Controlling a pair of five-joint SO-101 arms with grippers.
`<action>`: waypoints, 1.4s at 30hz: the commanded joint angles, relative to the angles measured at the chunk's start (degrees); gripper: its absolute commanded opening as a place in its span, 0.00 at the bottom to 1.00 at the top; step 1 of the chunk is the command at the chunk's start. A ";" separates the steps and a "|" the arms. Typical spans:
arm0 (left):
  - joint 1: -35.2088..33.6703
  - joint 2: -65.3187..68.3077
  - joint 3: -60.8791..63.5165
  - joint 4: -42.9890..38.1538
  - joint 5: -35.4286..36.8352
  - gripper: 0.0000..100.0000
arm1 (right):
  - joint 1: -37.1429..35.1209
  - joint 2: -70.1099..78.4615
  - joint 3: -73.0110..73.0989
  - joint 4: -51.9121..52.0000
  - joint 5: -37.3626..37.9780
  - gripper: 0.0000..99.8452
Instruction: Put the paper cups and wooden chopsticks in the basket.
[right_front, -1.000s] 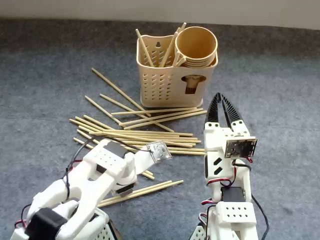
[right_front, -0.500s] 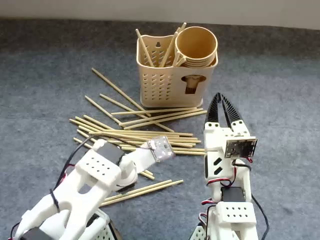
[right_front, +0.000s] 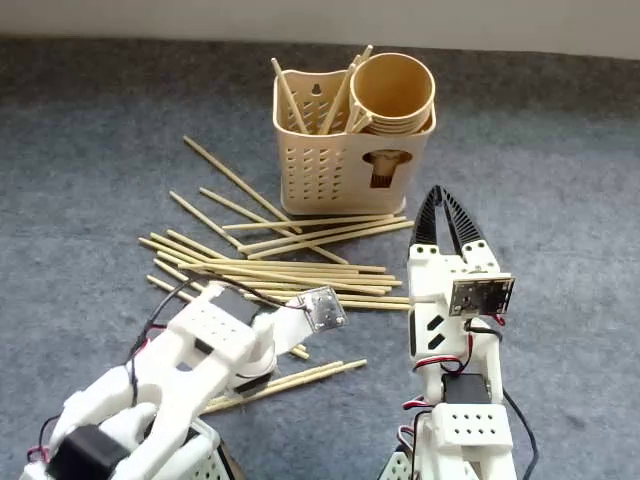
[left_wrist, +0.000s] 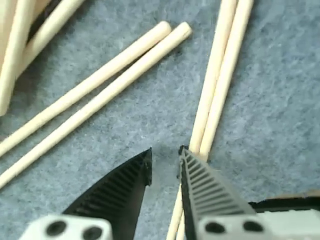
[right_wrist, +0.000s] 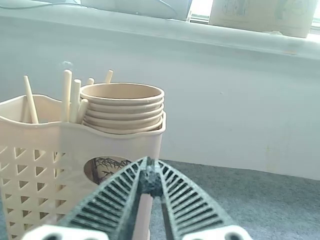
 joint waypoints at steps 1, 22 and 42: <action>0.57 5.49 -3.30 -0.53 1.14 0.10 | 0.66 -0.48 5.85 -1.01 -0.09 0.01; 6.46 -14.11 -2.59 8.62 3.25 0.18 | 0.66 -0.48 5.76 -1.01 0.00 0.01; -2.59 0.92 -5.05 -3.34 4.22 0.00 | 0.66 -0.48 5.76 -1.01 0.00 0.01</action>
